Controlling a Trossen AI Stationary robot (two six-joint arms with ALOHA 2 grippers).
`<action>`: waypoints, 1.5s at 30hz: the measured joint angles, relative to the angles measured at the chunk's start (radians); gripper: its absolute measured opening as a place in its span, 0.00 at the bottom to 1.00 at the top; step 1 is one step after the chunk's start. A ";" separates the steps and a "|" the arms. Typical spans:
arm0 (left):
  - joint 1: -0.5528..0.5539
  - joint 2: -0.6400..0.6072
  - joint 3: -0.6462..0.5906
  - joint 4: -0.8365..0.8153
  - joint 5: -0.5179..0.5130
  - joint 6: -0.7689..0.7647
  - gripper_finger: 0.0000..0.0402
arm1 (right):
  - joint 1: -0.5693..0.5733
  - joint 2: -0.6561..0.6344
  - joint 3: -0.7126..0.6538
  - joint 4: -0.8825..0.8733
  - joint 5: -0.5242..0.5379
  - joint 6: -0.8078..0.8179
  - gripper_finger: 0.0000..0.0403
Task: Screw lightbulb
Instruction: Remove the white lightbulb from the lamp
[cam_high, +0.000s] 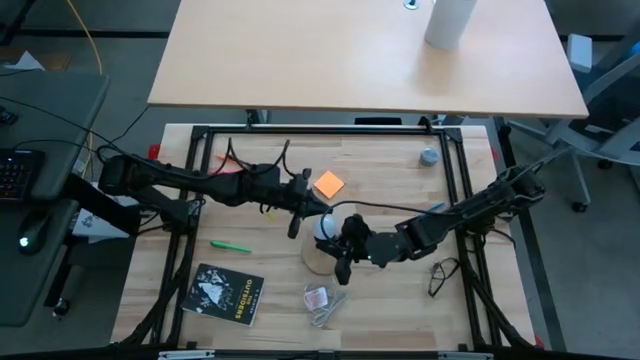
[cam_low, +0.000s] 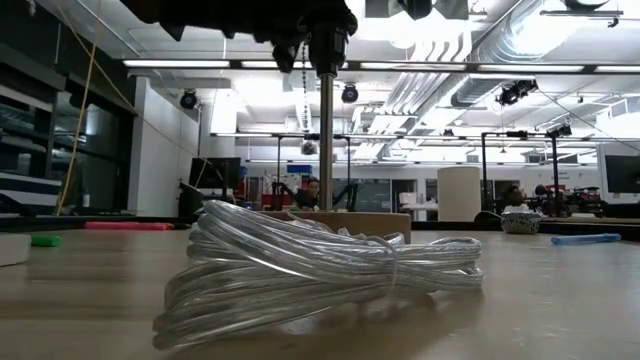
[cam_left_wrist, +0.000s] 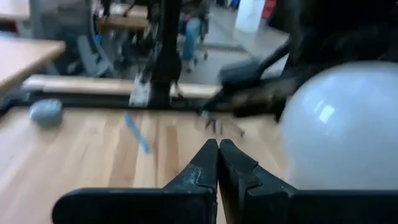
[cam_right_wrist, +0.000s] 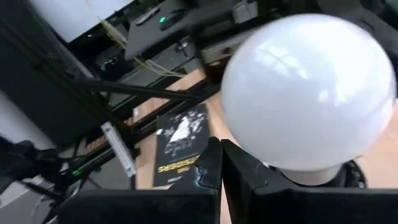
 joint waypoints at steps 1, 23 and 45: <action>-0.003 0.008 0.007 0.028 0.009 0.000 0.00 | 0.003 -0.002 0.000 -0.008 0.011 0.000 0.00; -0.106 -0.110 0.004 -0.120 0.146 -0.178 0.00 | 0.045 -0.144 0.001 -0.409 0.139 0.088 0.00; 0.019 -0.234 0.004 -0.286 -0.167 0.028 0.00 | 0.052 -0.282 0.001 -0.556 0.031 0.087 0.00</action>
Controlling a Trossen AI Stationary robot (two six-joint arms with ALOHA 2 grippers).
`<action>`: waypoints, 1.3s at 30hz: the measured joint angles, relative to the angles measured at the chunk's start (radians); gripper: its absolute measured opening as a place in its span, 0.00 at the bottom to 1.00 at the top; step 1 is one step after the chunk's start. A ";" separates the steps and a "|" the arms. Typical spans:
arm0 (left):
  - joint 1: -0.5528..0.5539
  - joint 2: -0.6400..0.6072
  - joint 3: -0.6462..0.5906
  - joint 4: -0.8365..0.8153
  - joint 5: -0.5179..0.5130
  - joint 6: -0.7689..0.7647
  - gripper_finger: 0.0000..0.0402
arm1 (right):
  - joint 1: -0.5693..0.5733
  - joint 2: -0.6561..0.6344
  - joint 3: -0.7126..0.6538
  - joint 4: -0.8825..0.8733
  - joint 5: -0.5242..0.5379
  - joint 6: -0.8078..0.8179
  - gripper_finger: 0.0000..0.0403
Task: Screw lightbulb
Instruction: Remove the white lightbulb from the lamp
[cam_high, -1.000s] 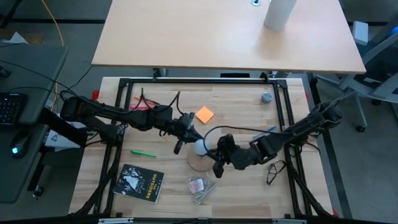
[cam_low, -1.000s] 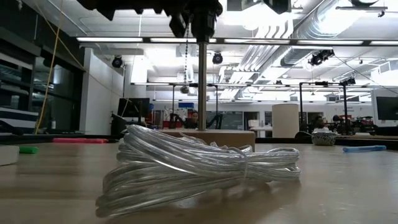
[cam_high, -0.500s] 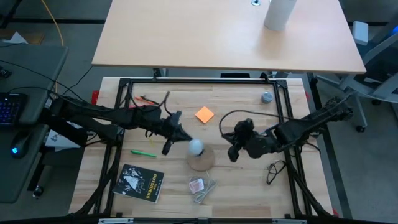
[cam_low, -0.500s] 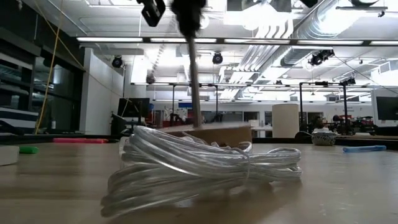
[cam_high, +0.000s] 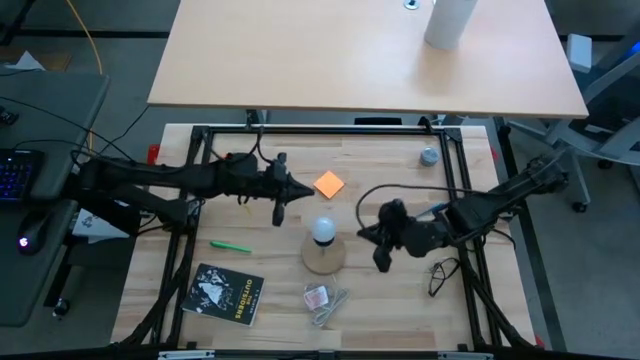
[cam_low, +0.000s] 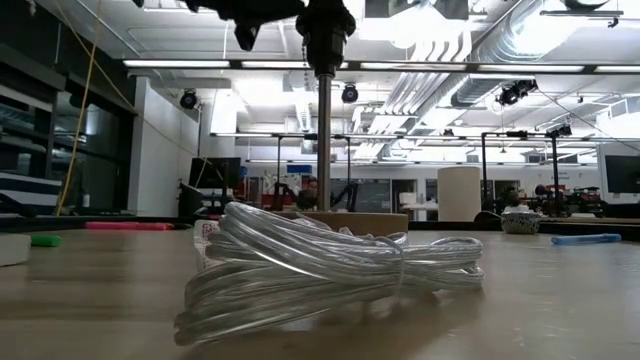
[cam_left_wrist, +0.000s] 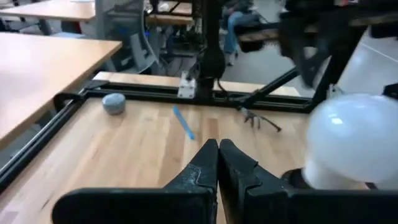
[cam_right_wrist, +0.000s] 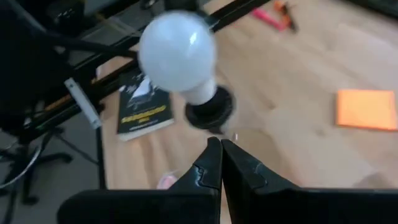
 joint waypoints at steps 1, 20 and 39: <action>0.006 0.010 0.000 0.006 0.008 0.000 0.00 | 0.001 0.015 0.000 0.020 -0.020 0.000 0.00; -0.011 0.090 -0.001 0.160 0.175 -0.001 0.00 | -0.044 0.244 0.000 0.570 -0.110 -0.141 0.00; -0.060 0.160 -0.001 0.229 0.178 -0.058 0.00 | -0.043 0.236 -0.001 0.476 -0.025 -0.106 0.00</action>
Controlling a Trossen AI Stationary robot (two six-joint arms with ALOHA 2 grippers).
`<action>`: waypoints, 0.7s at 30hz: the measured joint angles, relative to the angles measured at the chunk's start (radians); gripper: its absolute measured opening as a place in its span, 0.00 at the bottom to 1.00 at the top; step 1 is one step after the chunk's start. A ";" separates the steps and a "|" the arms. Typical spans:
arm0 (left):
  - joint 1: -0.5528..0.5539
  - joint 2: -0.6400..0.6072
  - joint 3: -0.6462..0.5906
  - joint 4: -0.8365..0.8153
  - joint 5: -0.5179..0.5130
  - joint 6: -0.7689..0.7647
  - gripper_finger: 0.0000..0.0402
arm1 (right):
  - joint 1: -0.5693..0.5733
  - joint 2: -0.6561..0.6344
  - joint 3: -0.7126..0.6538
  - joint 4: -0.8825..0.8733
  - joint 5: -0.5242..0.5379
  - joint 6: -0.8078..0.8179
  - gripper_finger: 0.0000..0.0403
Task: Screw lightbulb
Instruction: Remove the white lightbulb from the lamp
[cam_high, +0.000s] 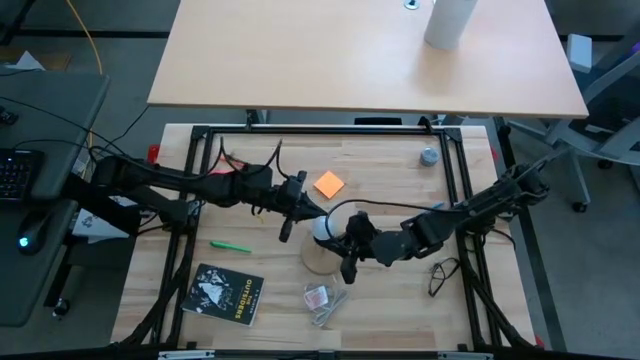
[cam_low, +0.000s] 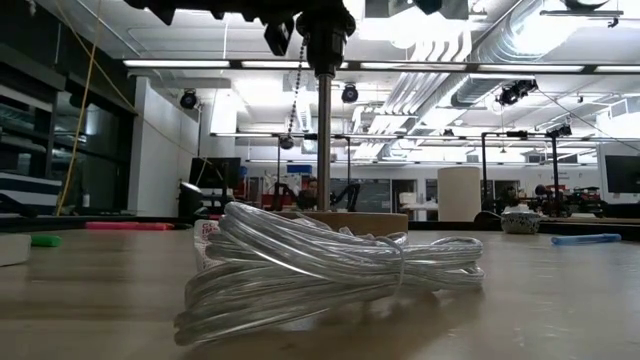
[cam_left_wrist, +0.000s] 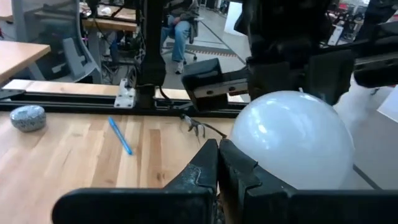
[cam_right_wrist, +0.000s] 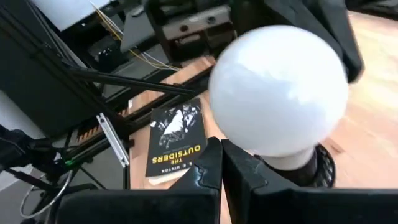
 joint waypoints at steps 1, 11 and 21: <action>-0.006 -0.001 0.000 -0.004 -0.003 -0.003 0.00 | 0.000 -0.002 0.000 -0.012 0.001 0.006 0.00; -0.032 -0.072 0.001 -0.130 -0.002 -0.034 0.00 | 0.002 -0.068 0.000 -0.155 0.026 0.024 0.00; -0.063 -0.213 0.001 -0.401 0.015 -0.055 0.00 | -0.001 -0.179 0.000 -0.379 0.137 0.040 0.00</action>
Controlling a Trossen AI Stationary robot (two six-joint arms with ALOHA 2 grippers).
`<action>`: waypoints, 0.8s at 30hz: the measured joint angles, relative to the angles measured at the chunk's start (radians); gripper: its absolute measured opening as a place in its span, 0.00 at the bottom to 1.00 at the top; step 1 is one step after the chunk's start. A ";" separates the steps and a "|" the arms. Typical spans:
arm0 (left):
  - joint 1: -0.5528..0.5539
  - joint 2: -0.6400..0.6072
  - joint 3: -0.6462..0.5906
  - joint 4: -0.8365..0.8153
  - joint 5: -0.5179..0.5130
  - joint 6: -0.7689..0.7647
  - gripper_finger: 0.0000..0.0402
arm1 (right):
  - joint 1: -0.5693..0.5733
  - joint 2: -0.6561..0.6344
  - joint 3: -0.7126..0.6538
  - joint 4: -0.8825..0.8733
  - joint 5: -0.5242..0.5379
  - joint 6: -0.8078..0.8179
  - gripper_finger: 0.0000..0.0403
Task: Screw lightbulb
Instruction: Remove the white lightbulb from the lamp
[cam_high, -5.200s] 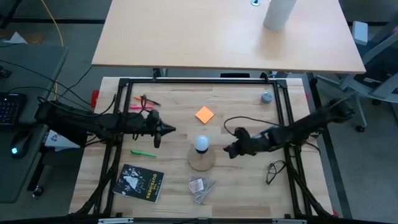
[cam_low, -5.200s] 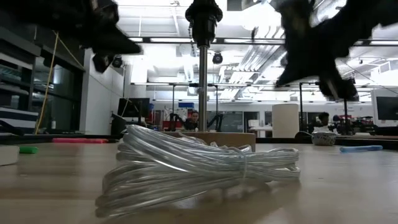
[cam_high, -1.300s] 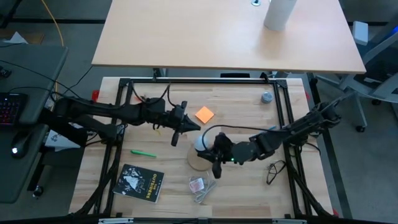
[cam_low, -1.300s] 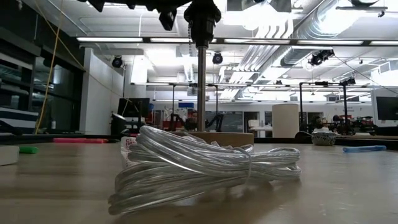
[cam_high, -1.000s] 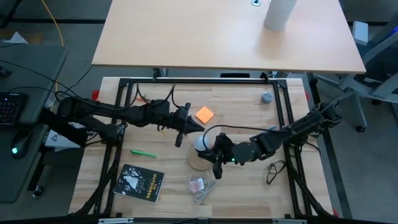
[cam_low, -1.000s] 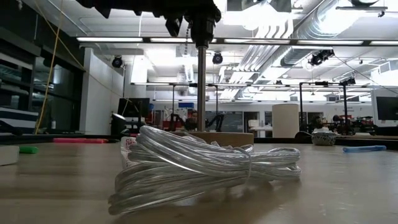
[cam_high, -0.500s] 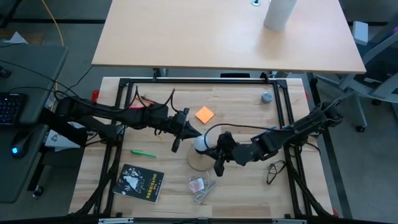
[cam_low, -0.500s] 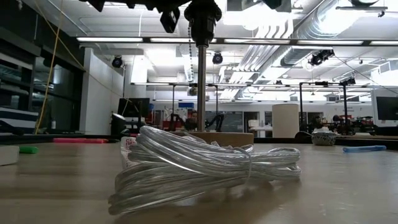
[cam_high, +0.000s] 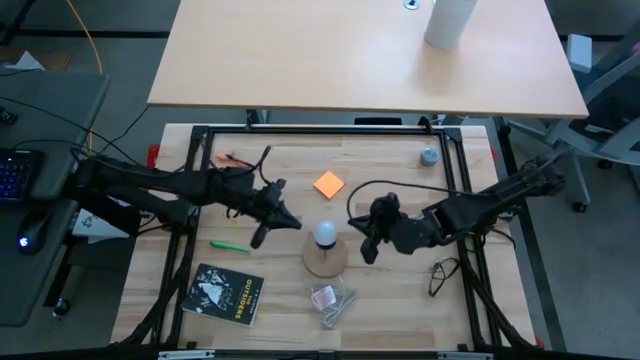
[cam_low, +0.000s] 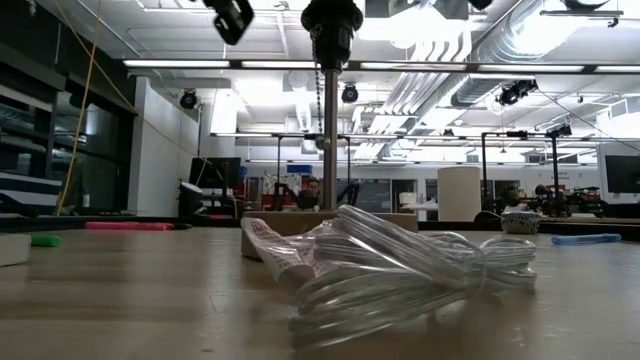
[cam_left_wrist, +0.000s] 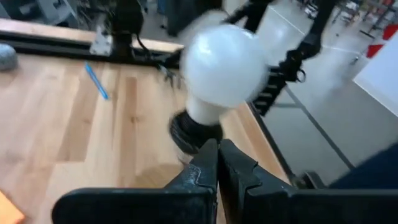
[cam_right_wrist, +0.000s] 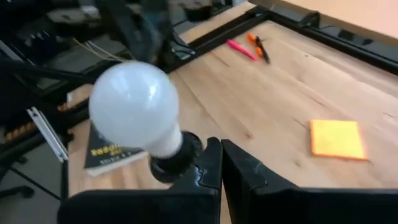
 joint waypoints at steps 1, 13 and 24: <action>-0.006 -0.017 0.000 -0.026 0.000 -0.006 0.00 | 0.000 -0.012 0.000 -0.026 0.001 0.008 0.00; 0.081 0.007 0.000 0.031 -0.357 0.226 0.00 | 0.044 -0.037 0.000 0.028 -0.171 0.041 0.00; 0.113 0.201 0.000 0.361 -0.132 0.138 0.00 | 0.028 0.121 0.000 0.319 -0.257 -0.046 0.00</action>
